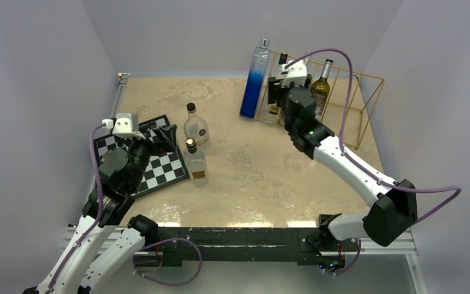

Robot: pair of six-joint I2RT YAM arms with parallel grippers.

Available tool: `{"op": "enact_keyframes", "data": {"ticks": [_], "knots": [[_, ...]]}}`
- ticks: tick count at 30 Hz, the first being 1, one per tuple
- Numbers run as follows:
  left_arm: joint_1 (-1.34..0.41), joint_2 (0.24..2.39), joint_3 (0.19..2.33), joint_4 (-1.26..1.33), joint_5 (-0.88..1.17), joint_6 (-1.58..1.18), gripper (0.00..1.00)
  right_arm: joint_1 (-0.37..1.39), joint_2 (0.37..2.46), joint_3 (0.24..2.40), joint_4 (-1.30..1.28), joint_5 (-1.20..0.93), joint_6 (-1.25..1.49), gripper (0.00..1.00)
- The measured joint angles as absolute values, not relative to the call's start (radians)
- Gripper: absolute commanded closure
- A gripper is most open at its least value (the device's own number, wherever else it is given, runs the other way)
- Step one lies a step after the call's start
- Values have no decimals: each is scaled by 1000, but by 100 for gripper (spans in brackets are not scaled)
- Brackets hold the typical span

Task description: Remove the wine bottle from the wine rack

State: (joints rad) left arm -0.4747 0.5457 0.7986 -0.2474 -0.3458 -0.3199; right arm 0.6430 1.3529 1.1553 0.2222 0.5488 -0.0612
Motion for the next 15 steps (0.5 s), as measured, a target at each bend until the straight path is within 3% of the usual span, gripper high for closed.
{"op": "enact_keyframes", "data": {"ticks": [8, 15], "knots": [[-475, 545, 799, -242, -288, -318, 2, 311, 1503, 1325, -21, 581, 4, 30], [-475, 540, 799, -241, -277, -318, 2, 109, 1686, 1559, -193, 443, 84, 37]]}}
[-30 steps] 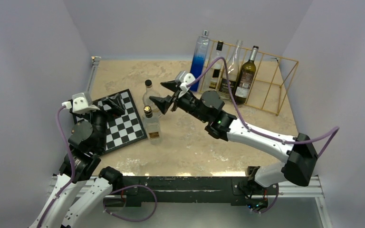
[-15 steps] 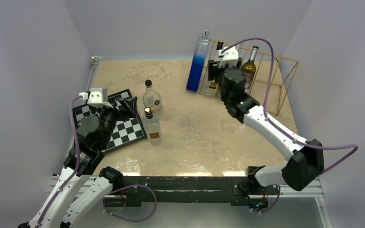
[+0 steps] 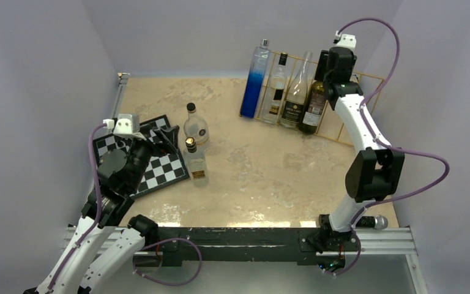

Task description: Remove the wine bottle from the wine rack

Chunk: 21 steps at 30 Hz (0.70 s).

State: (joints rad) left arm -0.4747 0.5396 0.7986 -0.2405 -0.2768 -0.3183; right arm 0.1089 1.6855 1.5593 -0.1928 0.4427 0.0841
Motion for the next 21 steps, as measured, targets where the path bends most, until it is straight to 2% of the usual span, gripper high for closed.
{"op": "enact_keyframes", "data": {"ticks": [4, 11, 15, 21], "knots": [[-475, 540, 799, -241, -271, -318, 2, 37, 1771, 1673, -257, 366, 115, 41], [-475, 540, 799, -240, -268, -318, 2, 3, 1894, 1811, -321, 242, 139, 42], [-475, 540, 799, -240, -268, -318, 2, 2, 1963, 1870, -340, 210, 138, 45], [-475, 541, 799, -240, -268, -318, 2, -15, 2058, 1948, -359, 191, 141, 45]]}}
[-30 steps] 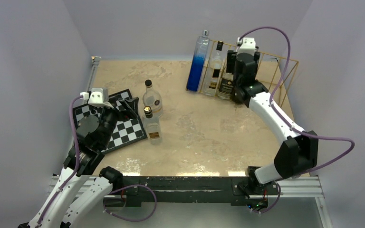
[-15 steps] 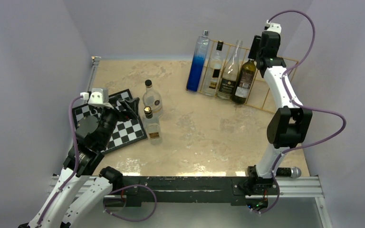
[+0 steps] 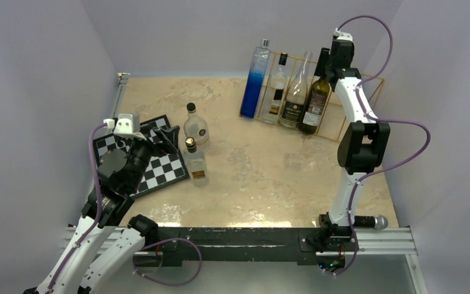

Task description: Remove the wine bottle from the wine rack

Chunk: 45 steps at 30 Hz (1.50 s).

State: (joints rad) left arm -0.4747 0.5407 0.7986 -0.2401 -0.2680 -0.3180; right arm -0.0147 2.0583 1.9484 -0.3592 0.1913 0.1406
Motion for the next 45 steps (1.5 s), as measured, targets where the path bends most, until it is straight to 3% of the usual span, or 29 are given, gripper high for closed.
{"op": "enact_keyframes", "data": {"ticks": [7, 10, 14, 20, 45], "knots": [[-475, 542, 799, -240, -268, -318, 2, -28, 2100, 1971, -386, 192, 149, 51], [-475, 542, 799, -240, -268, -318, 2, -28, 2107, 1979, -384, 191, 146, 60], [-475, 543, 799, -240, -268, -318, 2, -28, 2106, 1979, -379, 179, 147, 81], [-475, 543, 799, -240, -268, -318, 2, -28, 2090, 1936, -330, 162, 127, 100], [-475, 549, 799, -240, -292, -311, 2, 31, 1660, 1557, -200, 175, 62, 100]]}}
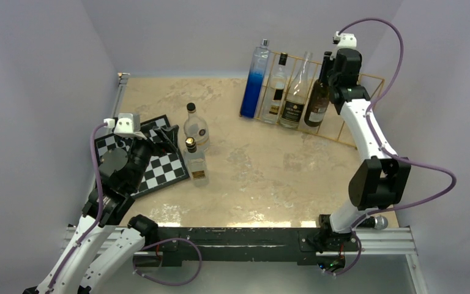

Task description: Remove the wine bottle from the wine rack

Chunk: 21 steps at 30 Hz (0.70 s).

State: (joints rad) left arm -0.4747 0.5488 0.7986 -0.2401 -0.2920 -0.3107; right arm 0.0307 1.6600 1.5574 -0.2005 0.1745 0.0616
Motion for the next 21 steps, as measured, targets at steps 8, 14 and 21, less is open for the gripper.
{"op": "enact_keyframes", "data": {"ticks": [8, 14, 21], "knots": [[-475, 559, 799, -228, -304, -303, 2, 142, 1504, 1510, -186, 267, -62, 100], [-475, 560, 799, -225, -314, -303, 2, 194, 1392, 1457, -179, 247, -88, 100], [-475, 556, 799, -225, -325, -303, 2, 294, 1264, 1314, -146, 81, -84, 100]]}}
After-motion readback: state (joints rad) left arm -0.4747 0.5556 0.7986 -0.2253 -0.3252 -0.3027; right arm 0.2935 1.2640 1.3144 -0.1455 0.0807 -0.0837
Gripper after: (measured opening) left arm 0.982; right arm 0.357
